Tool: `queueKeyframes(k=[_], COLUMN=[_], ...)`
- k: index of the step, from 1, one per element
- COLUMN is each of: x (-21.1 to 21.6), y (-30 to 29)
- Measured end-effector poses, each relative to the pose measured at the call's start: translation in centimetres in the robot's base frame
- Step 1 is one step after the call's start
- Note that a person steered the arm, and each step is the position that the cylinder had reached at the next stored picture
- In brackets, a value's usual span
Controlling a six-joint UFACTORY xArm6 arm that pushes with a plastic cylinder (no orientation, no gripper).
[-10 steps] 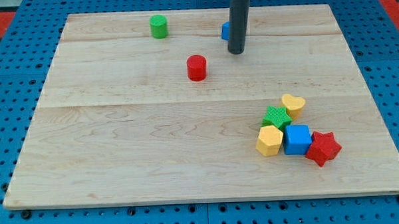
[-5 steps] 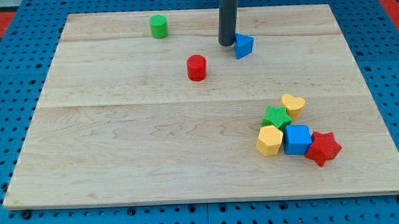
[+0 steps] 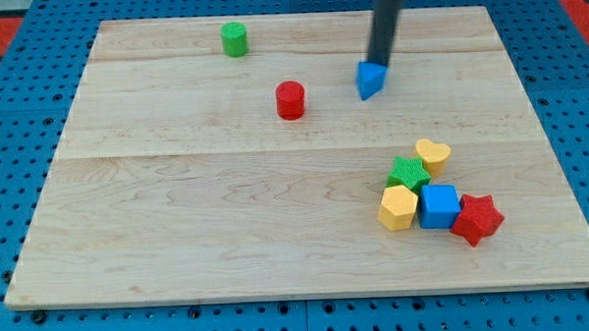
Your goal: Drag the blue triangle to the top left of green star
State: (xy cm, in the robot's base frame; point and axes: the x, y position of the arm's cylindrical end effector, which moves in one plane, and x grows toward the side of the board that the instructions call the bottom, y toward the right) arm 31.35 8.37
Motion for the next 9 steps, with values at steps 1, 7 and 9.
queueKeyframes(k=[1,7,9], x=[6.8,12.6,11.1], y=[-0.8,-2.0,-12.6])
